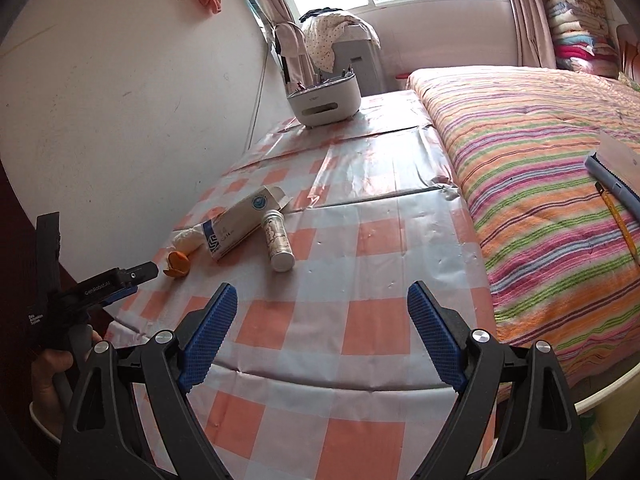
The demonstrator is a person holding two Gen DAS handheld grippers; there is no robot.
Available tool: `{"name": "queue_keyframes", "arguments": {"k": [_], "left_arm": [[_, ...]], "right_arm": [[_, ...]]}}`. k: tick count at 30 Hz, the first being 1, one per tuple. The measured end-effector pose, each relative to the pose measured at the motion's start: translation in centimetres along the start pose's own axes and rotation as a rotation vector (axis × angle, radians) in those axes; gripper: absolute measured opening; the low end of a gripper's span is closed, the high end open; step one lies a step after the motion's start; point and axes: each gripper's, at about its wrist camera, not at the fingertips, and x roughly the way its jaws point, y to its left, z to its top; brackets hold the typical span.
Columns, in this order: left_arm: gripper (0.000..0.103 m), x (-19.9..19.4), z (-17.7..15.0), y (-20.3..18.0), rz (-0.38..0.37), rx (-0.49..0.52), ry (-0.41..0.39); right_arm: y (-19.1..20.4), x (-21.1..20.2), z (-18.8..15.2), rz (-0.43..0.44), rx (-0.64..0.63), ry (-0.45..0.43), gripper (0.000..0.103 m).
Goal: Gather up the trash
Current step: 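Move both tools back to the table toward the orange peel and drink can, then grasp the printed drink can with the right tool while the left tool grasps the orange peel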
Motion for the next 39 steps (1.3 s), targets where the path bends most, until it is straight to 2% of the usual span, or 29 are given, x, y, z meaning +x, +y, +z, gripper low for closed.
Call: {"name": "queue_keyframes", "arguments": {"k": [5, 16, 24, 31, 35, 37, 39], "left_arm": [[0.075, 1.3, 1.2, 1.3, 0.026, -0.018, 0.004], [0.075, 5.6, 2.4, 2.9, 0.018, -0.096, 0.090], [0.075, 7.5, 2.6, 4.3, 0.036, -0.168, 0.141], [0.075, 8.3, 3.3, 4.9, 0.039, -0.210, 0.137], [0.075, 8.6, 3.6, 5.3, 0.028, -0.242, 0.117], [0.075, 8.6, 3.7, 5.4, 0.024, -0.252, 0.105], [0.075, 8.7, 3.8, 5.5, 0.026, -0.255, 0.096]], "right_arm": [[2.1, 2.3, 1.3, 0.012, -0.069, 0.026, 0.086], [4.7, 8.4, 3.9, 0.011, -0.166, 0.084, 0.086], [6.4, 13.8, 5.2, 0.002, -0.227, 0.160, 0.086], [7.4, 17.7, 5.5, -0.014, -0.241, 0.229, 0.086], [7.4, 19.2, 5.1, -0.020, -0.236, 0.268, 0.079], [7.4, 19.9, 4.9, -0.020, -0.232, 0.297, 0.064], [7.5, 20.5, 4.5, -0.032, -0.243, 0.314, 0.062]]}}
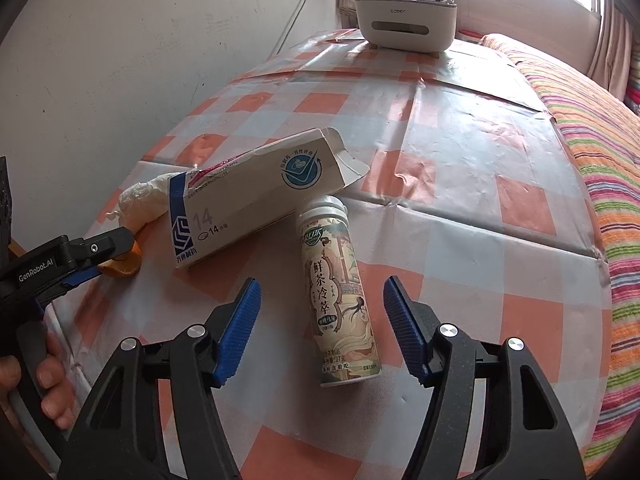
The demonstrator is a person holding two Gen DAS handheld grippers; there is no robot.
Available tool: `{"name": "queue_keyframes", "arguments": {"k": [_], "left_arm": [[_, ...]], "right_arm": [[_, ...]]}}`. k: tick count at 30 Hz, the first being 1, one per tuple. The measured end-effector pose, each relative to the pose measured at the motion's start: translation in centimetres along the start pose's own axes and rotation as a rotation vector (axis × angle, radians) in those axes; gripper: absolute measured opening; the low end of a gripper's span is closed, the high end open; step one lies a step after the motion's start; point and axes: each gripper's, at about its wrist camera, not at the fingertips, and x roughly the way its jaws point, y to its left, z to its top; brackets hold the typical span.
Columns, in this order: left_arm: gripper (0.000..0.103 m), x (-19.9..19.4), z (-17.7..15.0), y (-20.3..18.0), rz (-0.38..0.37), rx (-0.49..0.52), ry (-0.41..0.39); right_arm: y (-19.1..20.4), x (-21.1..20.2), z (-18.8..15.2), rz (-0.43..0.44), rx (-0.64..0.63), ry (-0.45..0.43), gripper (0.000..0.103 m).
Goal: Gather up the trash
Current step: 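Grasp the printed drink can with the right tool while the left tool grasps the orange peel, then carry the drink can and orange peel over the cream bin with both tools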
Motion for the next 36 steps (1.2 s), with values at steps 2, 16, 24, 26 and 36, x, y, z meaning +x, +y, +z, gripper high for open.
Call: {"name": "queue_keyframes", "arguments": {"k": [2, 16, 24, 26, 36], "left_arm": [[0.074, 0.0, 0.0, 0.0, 0.000, 0.004, -0.008], [0.029, -0.2, -0.4, 0.1, -0.011, 0.025, -0.010], [0.026, -0.9, -0.9, 0.1, -0.007, 0.040, -0.011], [0.026, -1.2, -1.2, -0.1, -0.002, 0.053, -0.015], [0.026, -3.2, -3.1, -2.2, -0.016, 0.139, -0.036]], "right_arm": [[0.2, 0.4, -0.1, -0.005, -0.012, 0.006, 0.052], [0.5, -1.0, -2.8, 0.017, -0.010, 0.000, 0.028], [-0.1, -3.1, -4.4, 0.041, 0.029, -0.023, 0.028], [-0.3, -3.7, -4.7, 0.041, 0.032, -0.029, 0.028], [-1.5, -6.1, -7.1, 0.049, 0.097, -0.044, 0.028]]}}
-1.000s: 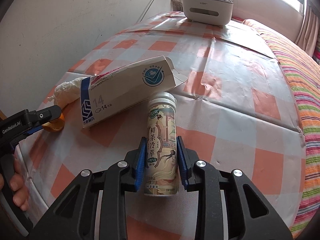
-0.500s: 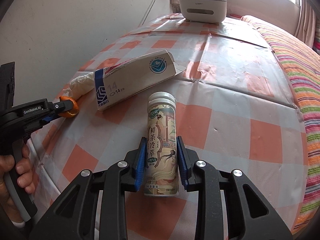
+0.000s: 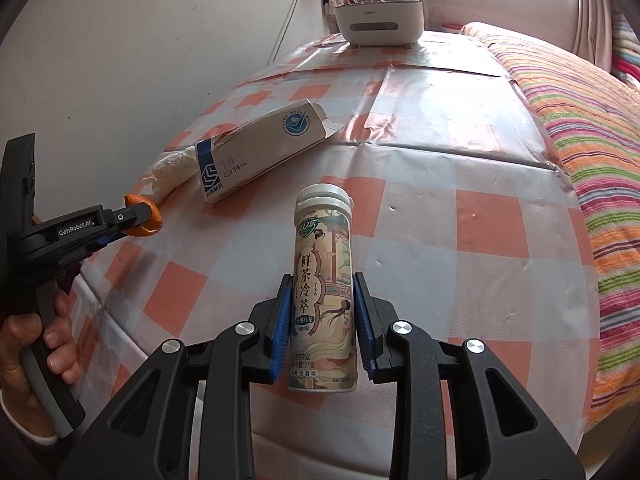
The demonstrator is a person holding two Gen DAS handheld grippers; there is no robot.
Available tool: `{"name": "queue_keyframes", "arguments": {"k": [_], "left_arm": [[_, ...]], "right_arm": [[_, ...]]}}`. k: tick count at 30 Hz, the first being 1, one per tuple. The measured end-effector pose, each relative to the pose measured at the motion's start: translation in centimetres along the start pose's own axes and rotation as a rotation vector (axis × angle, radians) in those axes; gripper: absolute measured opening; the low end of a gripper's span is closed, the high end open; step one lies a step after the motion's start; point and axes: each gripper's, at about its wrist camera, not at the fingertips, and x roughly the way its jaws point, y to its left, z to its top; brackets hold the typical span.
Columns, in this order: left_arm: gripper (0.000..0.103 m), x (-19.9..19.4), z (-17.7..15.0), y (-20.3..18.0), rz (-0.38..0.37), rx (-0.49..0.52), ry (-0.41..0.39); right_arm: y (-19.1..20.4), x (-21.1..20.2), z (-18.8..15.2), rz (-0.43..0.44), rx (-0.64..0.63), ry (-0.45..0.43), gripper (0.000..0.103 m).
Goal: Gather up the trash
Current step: 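Carry the drink can and orange peel over the cream bin with both tools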
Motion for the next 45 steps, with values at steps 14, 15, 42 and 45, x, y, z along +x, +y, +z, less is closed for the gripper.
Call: {"name": "queue_keyframes", "arguments": {"k": [14, 15, 42, 45], "left_arm": [[0.026, -3.2, -4.2, -4.9, -0.072, 0.159, -0.012], [0.026, -3.5, -4.5, -5.3, -0.079, 0.168, -0.013], [0.026, -8.3, -15.4, -15.1, -0.235, 0.390, 0.037], [0.026, -8.8, -16.2, -16.1, -0.244, 0.408, 0.045]], "right_arm": [[-1.5, -4.9, -4.5, 0.038, 0.113, -0.068, 0.028], [-1.6, -5.3, -4.8, 0.037, 0.117, -0.076, 0.028], [-9.2, -14.6, -13.1, -0.018, 0.319, -0.234, 0.028], [-9.8, -15.5, -13.8, -0.026, 0.337, -0.254, 0.028]]}}
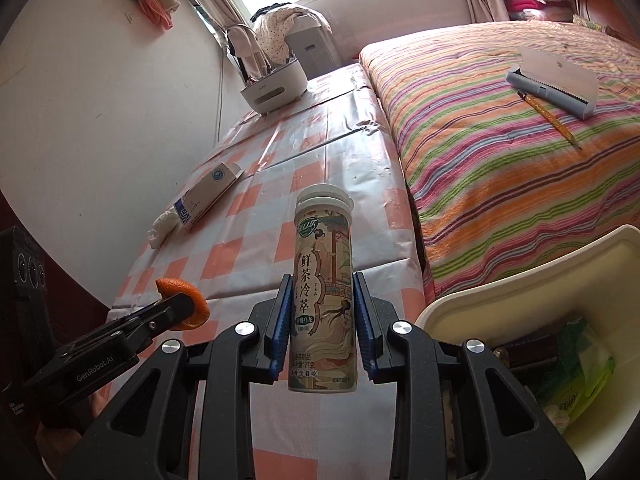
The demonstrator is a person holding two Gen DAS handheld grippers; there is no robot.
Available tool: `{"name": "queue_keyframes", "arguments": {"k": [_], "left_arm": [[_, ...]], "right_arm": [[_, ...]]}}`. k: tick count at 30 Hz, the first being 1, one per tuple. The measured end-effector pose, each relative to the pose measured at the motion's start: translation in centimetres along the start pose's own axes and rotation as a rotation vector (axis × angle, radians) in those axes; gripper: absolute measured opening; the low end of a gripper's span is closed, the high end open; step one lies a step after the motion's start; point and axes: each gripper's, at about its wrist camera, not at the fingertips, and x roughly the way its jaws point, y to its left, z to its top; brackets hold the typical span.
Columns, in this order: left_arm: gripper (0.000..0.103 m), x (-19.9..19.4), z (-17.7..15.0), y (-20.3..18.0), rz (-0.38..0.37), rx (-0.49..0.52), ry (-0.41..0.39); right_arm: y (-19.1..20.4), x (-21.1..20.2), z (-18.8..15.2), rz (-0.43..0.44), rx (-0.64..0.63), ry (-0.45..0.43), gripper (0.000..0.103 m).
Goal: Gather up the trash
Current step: 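Carry the drink can and orange peel over the cream bin with both tools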
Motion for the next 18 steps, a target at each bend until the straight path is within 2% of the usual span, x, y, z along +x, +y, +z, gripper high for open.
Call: {"name": "queue_keyframes", "arguments": {"k": [4, 18], "left_arm": [[0.026, -0.3, -0.4, -1.7, -0.010, 0.027, 0.006], [0.026, -0.7, -1.0, -7.4, -0.049, 0.124, 0.019]], "right_arm": [[-1.3, -1.6, -0.4, -0.034, 0.014, -0.041, 0.028], [-6.5, -6.8, -1.7, -0.232, 0.104, -0.179, 0.028]]}}
